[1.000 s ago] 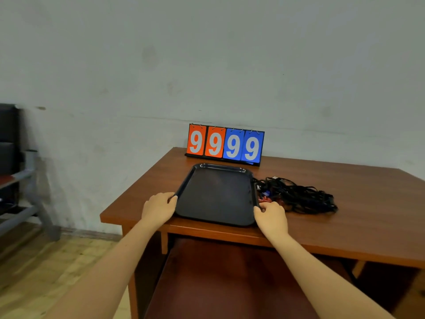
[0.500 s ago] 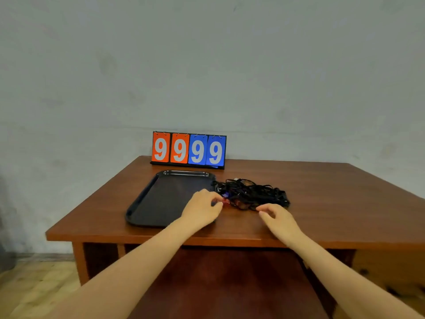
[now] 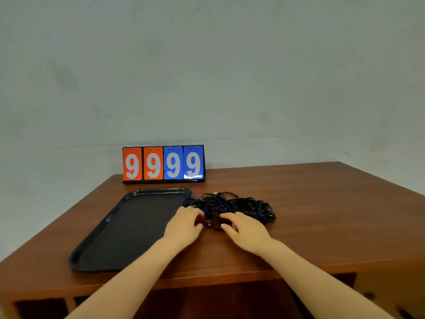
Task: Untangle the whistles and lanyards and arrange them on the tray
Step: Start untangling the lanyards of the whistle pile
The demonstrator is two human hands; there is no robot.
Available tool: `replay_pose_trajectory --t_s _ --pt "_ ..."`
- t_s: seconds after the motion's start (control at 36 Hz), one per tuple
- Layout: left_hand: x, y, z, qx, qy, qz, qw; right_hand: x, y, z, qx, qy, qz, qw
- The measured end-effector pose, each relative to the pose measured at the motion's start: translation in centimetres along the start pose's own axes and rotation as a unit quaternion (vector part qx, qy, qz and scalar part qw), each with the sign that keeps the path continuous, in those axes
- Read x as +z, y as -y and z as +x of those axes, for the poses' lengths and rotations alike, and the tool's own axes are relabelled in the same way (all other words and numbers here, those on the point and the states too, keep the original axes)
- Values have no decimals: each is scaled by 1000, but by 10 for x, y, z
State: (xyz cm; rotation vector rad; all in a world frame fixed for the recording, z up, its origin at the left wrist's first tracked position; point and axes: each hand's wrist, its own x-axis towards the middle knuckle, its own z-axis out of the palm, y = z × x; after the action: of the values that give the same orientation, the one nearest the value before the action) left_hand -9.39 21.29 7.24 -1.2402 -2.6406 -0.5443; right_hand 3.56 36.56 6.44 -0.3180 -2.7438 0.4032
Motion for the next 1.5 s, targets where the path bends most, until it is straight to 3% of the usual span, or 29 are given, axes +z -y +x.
replay_pose_trajectory --t_s 0.14,0.22,0.31,0.36,0.47,0.56,0.67,0.81,0.94,1.19,1.36,1.5 --pt "0 -3 11 25 32 75 996 2 -15 22 -6 0 -43 999" --pt "-5 -10 10 43 24 6 999 -2 -31 32 25 -7 112 993" --pt "-12 -17 10 8 20 -201 979 -23 -47 37 106 9 341 934" --pt "-17 -24 15 -21 -8 -307 951 -35 -60 41 152 0 430 890" --pt "-25 -47 35 -87 -73 -439 891 -54 -82 58 254 -119 525 803" --pt "-25 -65 54 -99 -100 -459 877 -62 -94 66 273 -162 448 836" --pt "-23 -81 75 -92 -99 -506 852 -59 -85 66 170 -196 339 904" --pt "-21 -93 100 -92 -113 -587 796 -41 -62 75 30 -84 310 947" --pt "-24 -93 112 -94 -121 -653 742 -22 -59 79 33 -33 337 940" --pt "-20 -96 110 -78 -112 -770 623 -15 -61 90 73 -26 477 875" --pt "-19 -98 101 -54 -85 -776 623 -12 -62 89 61 -15 551 832" --pt "-13 -91 96 -63 -94 -745 657 -24 -59 84 61 31 701 710"
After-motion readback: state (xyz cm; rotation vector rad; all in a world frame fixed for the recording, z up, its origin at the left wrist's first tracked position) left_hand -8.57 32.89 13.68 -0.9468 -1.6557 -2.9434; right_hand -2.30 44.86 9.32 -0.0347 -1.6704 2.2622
